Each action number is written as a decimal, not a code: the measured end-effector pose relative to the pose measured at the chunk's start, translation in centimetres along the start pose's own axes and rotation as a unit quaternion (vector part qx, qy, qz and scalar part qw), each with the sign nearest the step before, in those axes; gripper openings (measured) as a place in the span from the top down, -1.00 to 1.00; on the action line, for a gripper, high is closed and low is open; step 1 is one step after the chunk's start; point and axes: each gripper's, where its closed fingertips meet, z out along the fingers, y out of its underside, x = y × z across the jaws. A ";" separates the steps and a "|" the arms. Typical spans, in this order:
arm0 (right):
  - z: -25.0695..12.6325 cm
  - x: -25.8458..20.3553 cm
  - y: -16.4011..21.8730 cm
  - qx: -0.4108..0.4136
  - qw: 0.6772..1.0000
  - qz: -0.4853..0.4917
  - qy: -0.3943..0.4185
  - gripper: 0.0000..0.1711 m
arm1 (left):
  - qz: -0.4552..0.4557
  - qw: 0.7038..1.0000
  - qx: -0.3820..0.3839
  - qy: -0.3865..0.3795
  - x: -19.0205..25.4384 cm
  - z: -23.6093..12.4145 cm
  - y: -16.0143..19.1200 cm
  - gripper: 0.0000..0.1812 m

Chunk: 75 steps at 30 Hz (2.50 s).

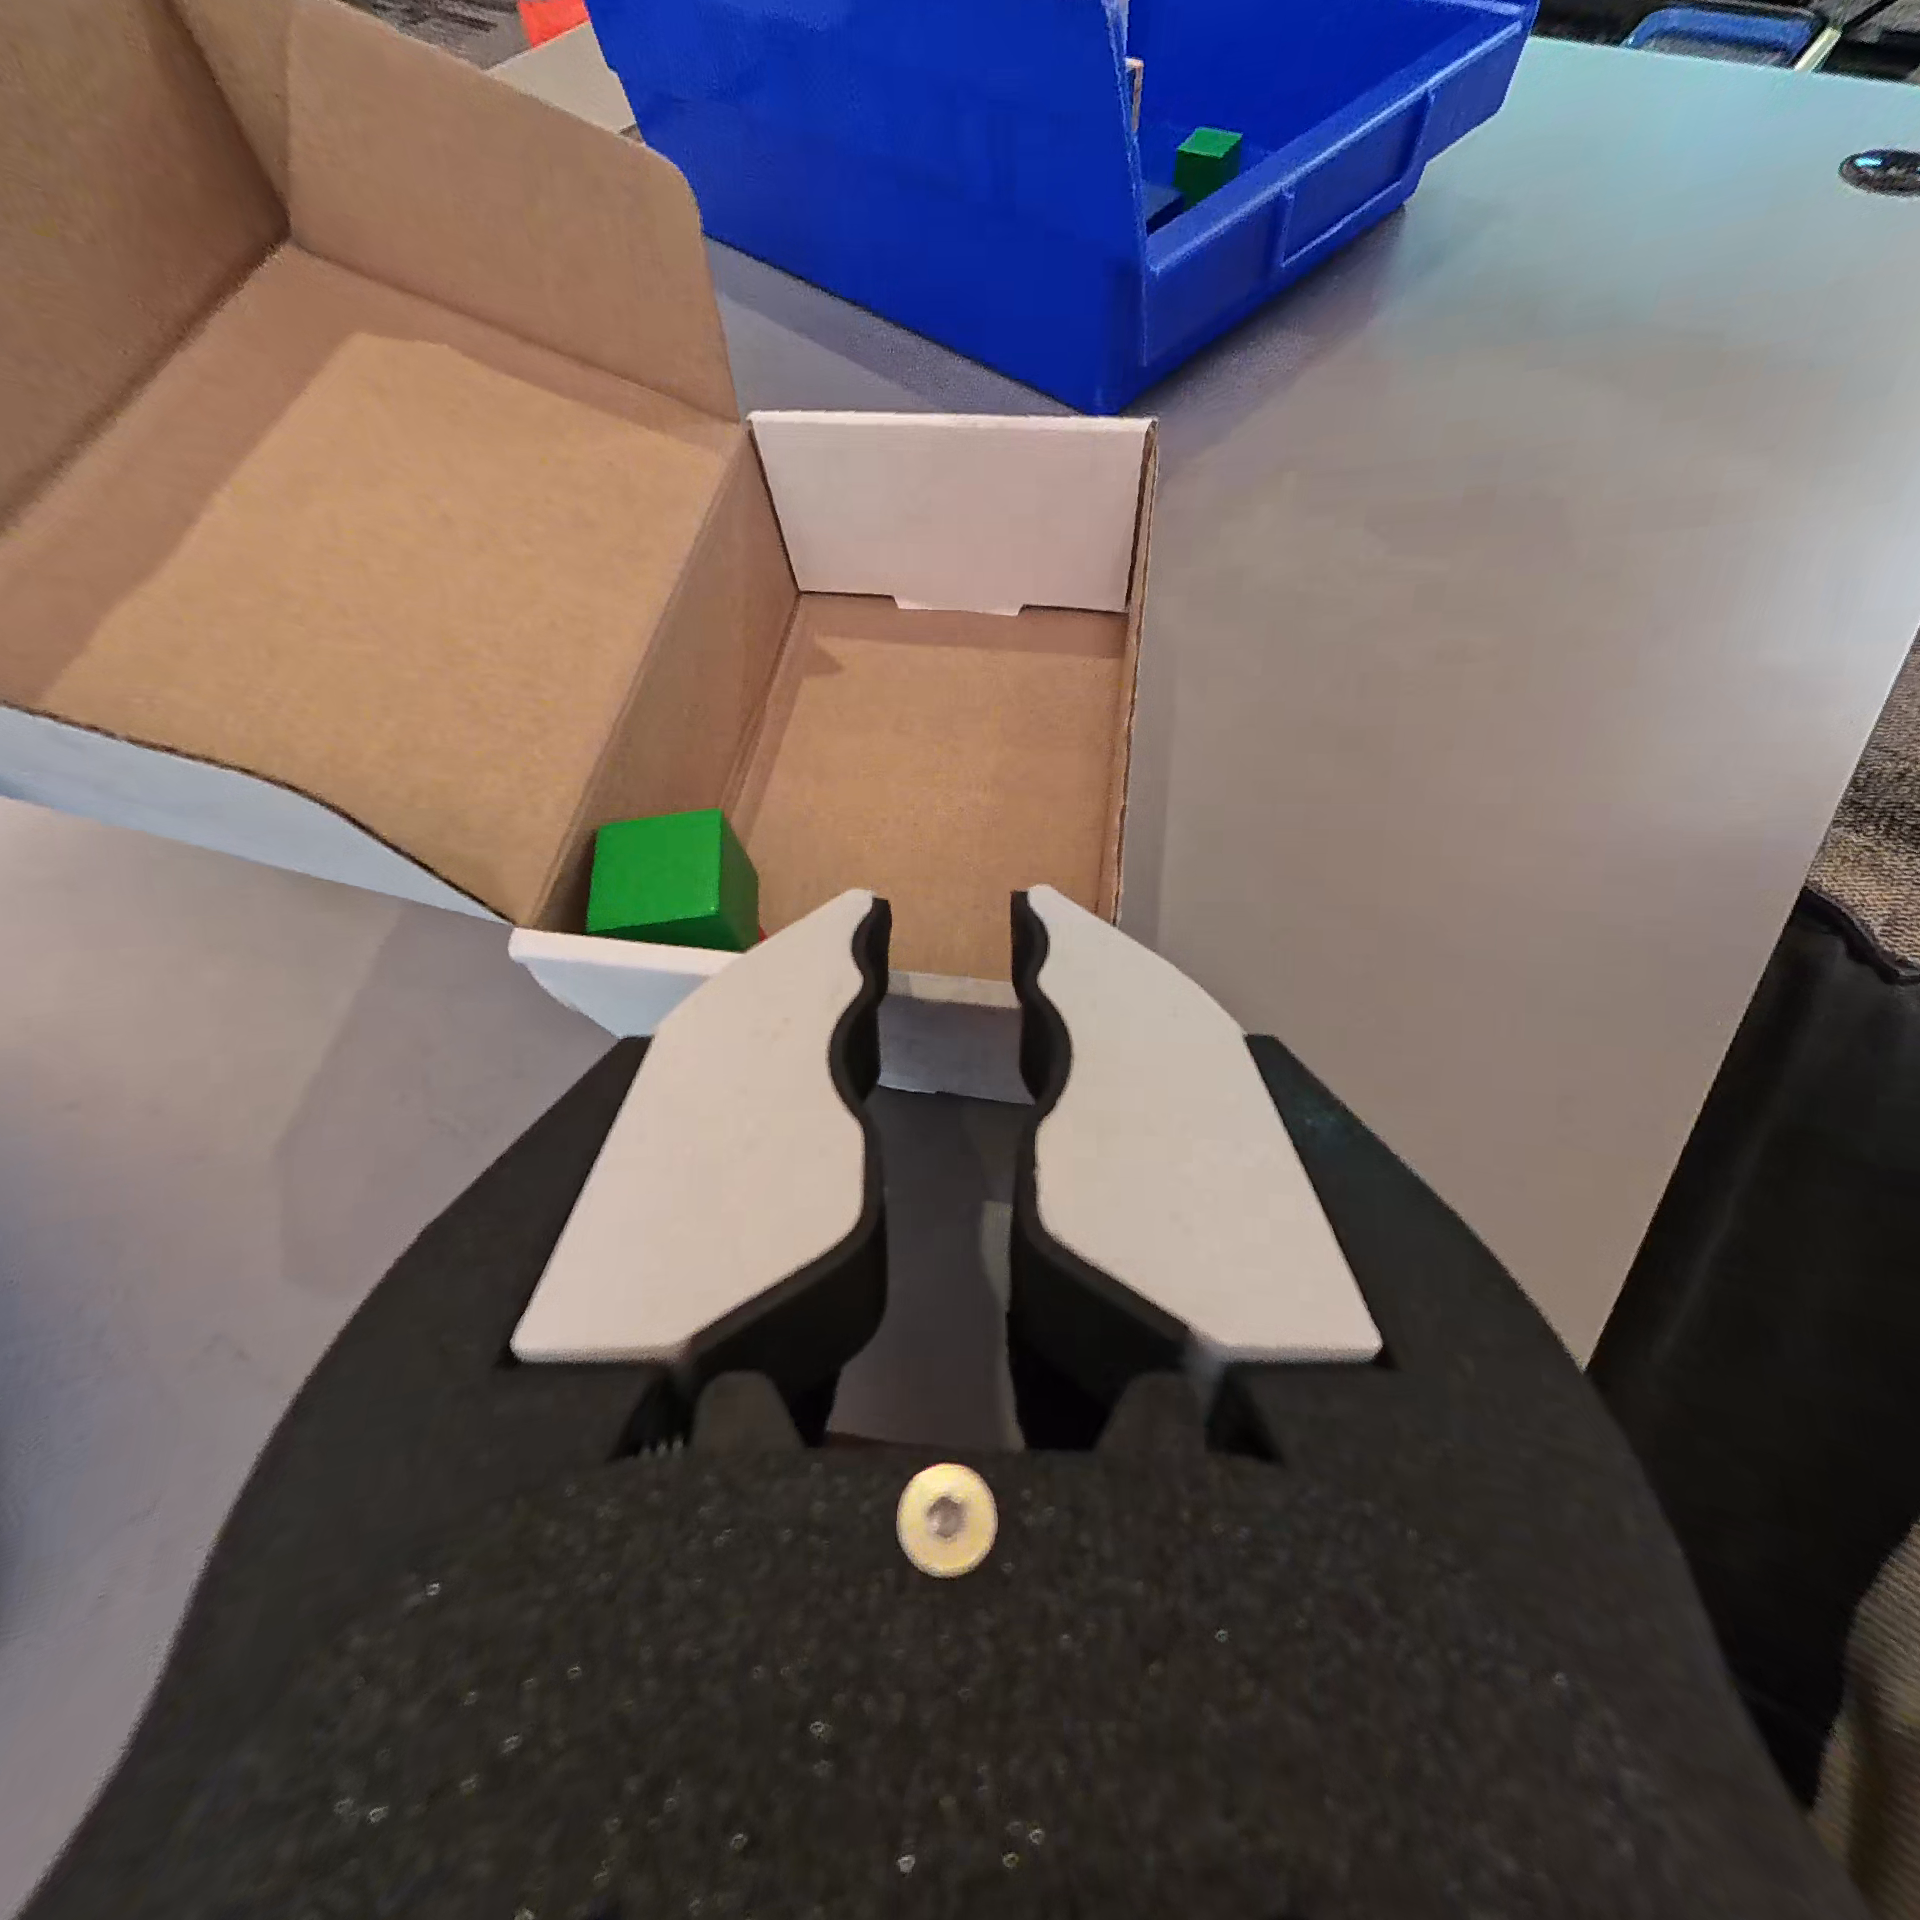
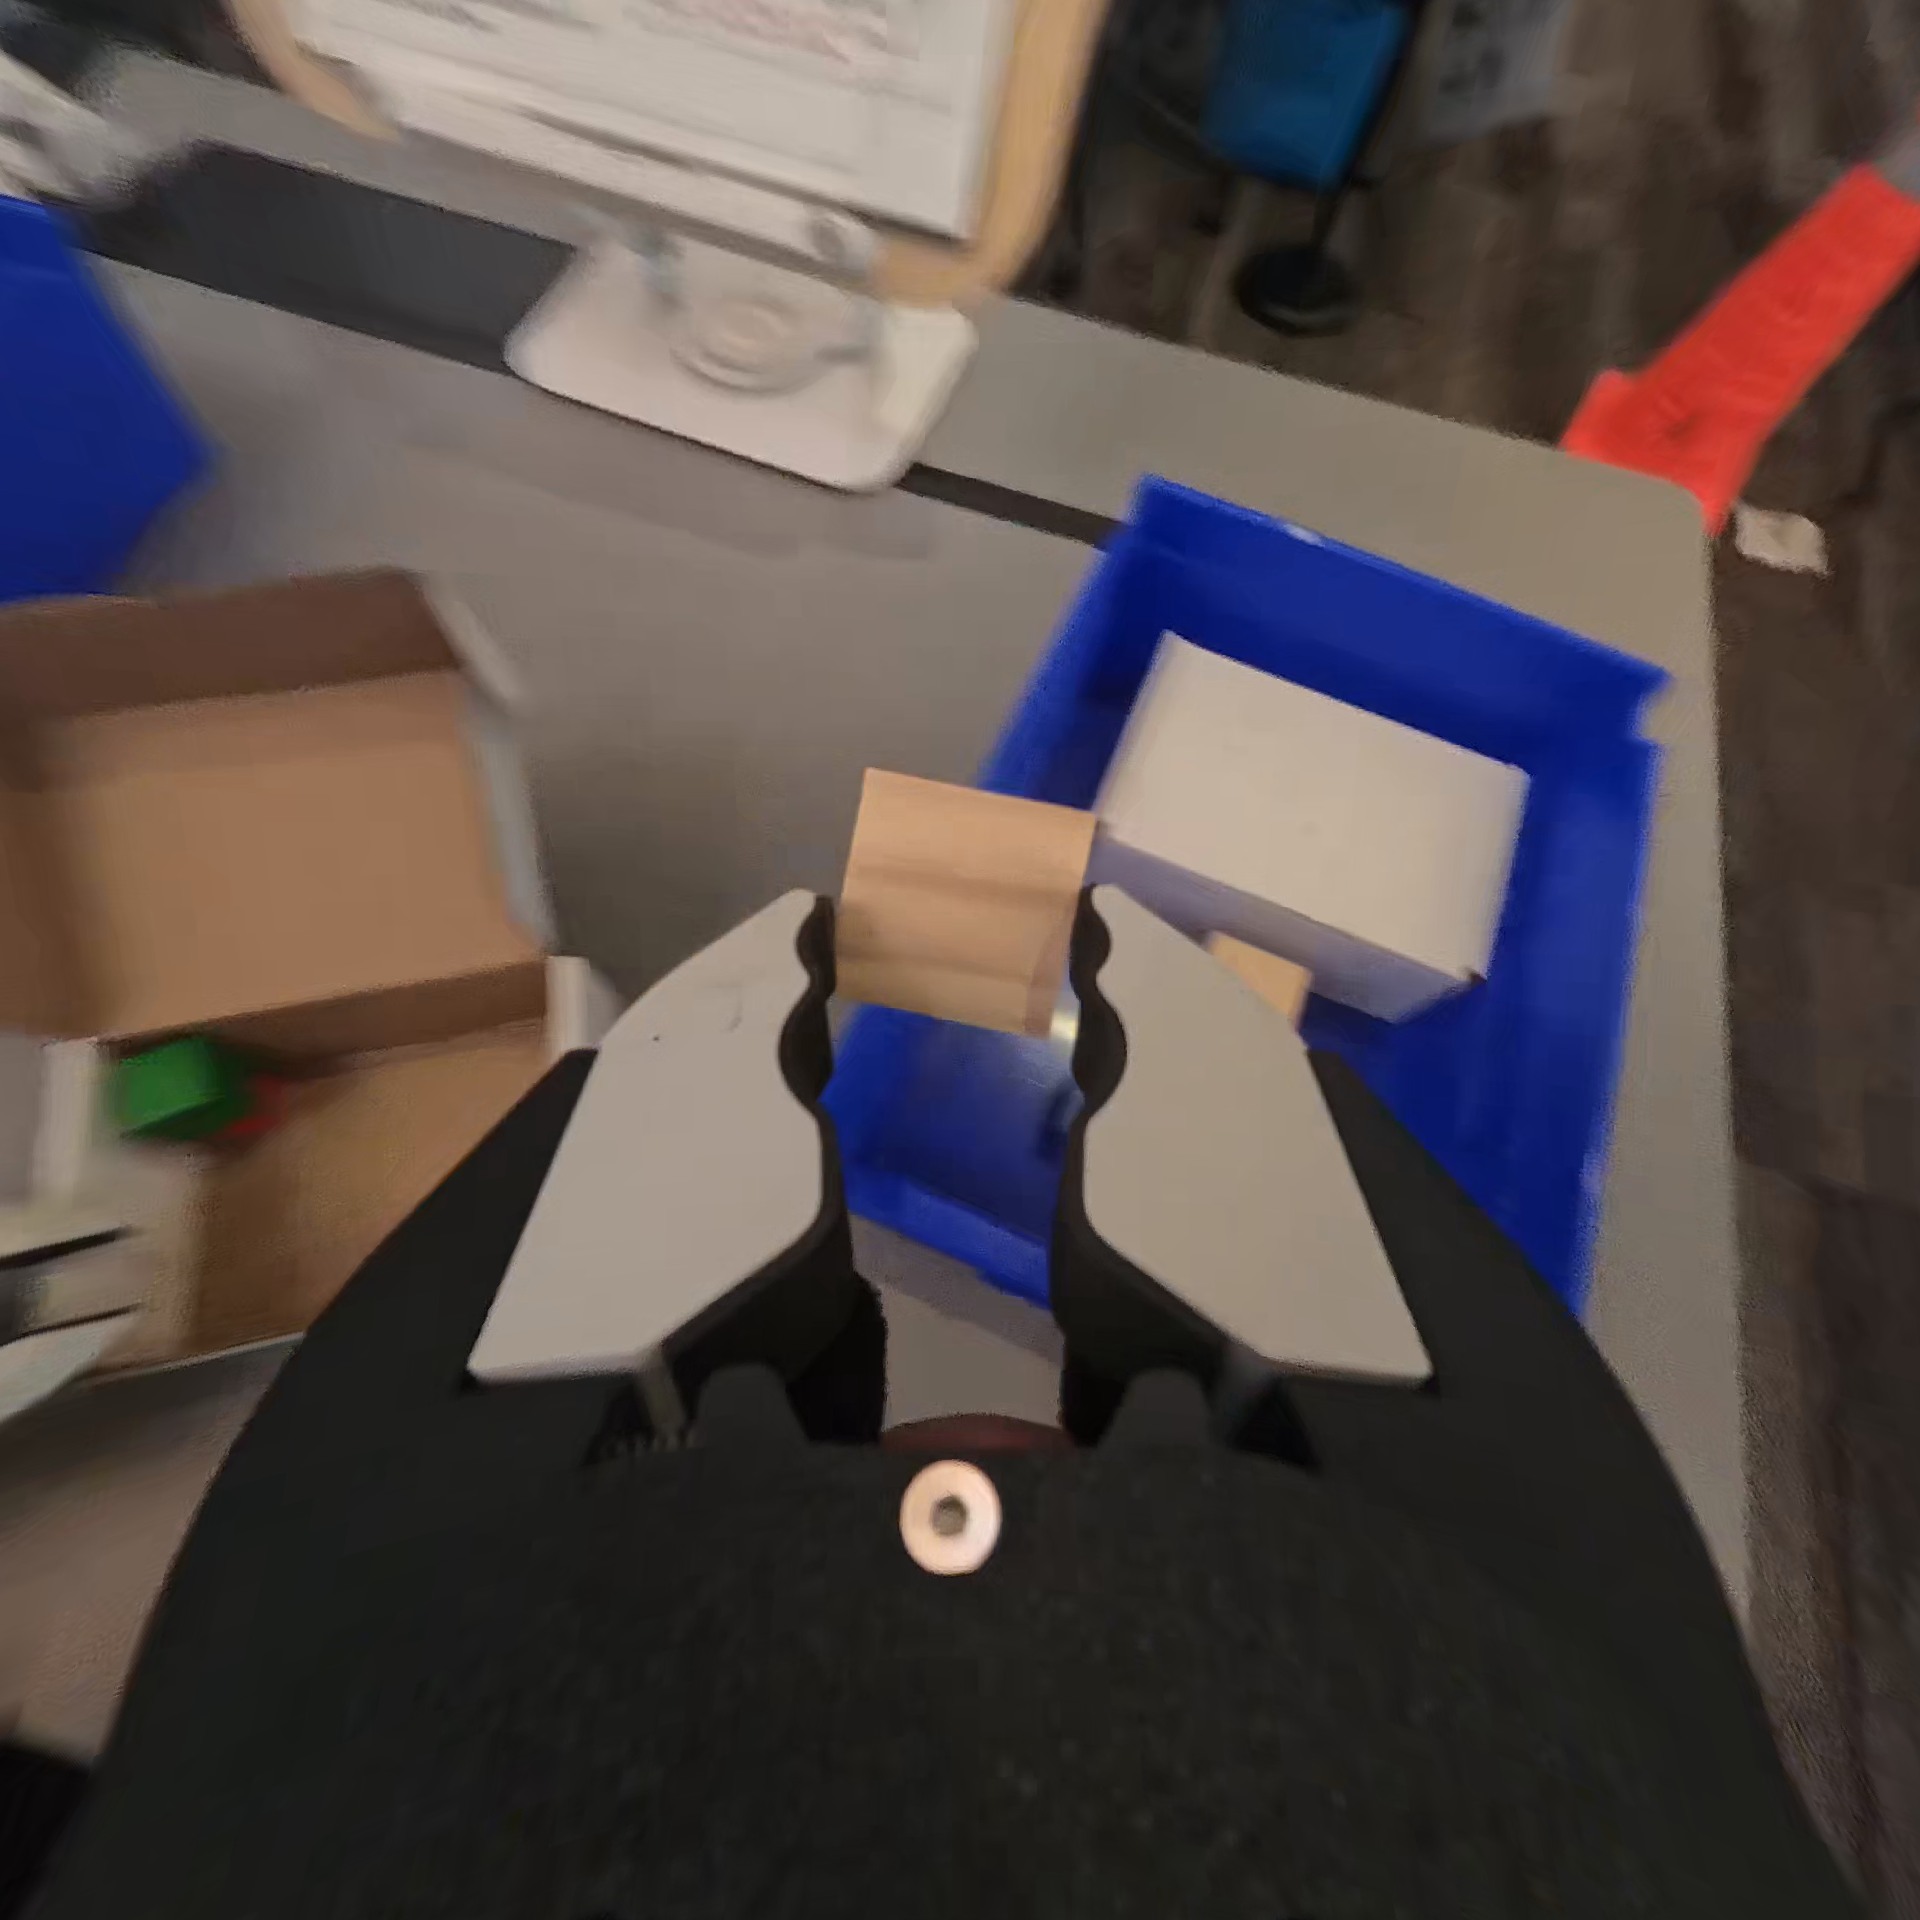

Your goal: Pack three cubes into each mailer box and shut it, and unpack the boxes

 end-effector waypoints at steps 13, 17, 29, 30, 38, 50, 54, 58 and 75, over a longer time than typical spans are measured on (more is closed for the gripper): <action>13.0 3.5 11.2 -0.221 0.975 0.018 -0.028 0.48 | 0.003 1.000 -0.003 -0.008 0.0 -0.1 0.1 0.77; 11.9 4.1 10.1 -0.202 0.979 0.015 -0.011 0.37 | 0.004 1.000 -0.004 -0.009 0.0 -0.1 0.2 0.77; 2.2 -22.2 6.4 -0.078 0.938 -0.161 -0.298 0.39 | 0.002 1.000 0.000 0.000 0.0 0.1 0.1 0.78; 3.3 -22.8 8.0 -0.108 0.936 -0.173 -0.286 0.35 | 0.002 1.000 0.000 0.001 0.0 0.1 0.1 0.78; 6.4 -25.9 10.5 -0.166 0.929 -0.169 -0.284 0.45 | 0.006 1.000 -0.001 -0.001 0.0 0.1 0.2 0.78; 6.9 -26.1 11.3 -0.197 0.920 -0.165 -0.295 0.49 | -0.018 1.000 -0.016 0.013 0.1 -0.8 0.6 0.76; 7.3 -26.0 12.0 -0.203 0.919 -0.186 -0.283 0.50 | -0.013 1.000 -0.025 0.012 0.0 -2.2 1.3 0.74; 7.4 -26.6 13.0 -0.215 0.911 -0.192 -0.293 0.50 | 0.003 1.000 -0.029 0.005 -0.4 -3.0 1.9 0.73; 5.2 -25.6 15.3 -0.302 0.880 -0.234 -0.281 0.67 | 0.004 0.999 -0.043 -0.012 -1.1 -3.6 2.1 0.50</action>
